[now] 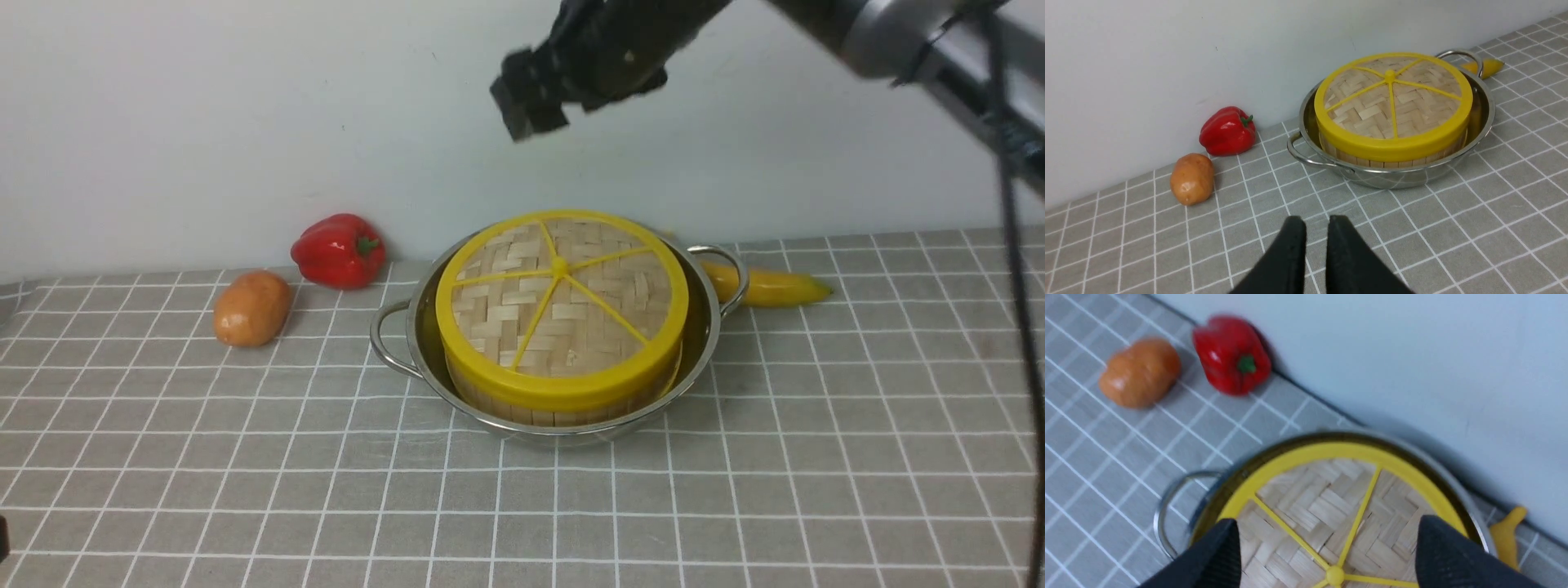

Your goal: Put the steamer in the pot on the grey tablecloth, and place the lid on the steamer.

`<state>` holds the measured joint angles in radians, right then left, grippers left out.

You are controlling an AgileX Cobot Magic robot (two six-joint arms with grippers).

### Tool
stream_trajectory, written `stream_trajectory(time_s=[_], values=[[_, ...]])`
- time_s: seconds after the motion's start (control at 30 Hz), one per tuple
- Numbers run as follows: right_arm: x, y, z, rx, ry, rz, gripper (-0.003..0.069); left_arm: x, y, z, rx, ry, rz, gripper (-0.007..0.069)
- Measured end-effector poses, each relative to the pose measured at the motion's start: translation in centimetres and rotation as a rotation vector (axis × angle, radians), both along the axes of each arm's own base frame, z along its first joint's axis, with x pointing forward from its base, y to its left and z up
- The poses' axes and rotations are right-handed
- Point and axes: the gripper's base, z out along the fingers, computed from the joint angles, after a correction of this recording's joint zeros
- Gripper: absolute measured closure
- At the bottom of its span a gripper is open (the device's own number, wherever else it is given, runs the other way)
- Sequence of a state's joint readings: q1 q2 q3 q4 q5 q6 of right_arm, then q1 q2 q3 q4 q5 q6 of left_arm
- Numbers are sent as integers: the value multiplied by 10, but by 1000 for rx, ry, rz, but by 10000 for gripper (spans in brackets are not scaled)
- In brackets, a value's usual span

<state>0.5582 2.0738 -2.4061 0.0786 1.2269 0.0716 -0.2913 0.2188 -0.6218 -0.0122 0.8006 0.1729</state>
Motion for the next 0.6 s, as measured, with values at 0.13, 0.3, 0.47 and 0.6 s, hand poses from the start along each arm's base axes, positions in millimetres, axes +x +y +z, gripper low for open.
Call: stream_trajectory(time_s=[0.13,0.3,0.47,0.6], values=[[-45,-30,58,41,-99,-8,223,0,0,1,-4,-12,0,547],[-100,-68,86,16,-144,-19,412,0,0,1,-5,-9,-1,539],[-168,-111,70,-27,-101,-16,647,0,0,1,-5,-7,-1,529],[-203,-133,38,31,-177,-22,675,0,0,1,-5,-6,-1,524]])
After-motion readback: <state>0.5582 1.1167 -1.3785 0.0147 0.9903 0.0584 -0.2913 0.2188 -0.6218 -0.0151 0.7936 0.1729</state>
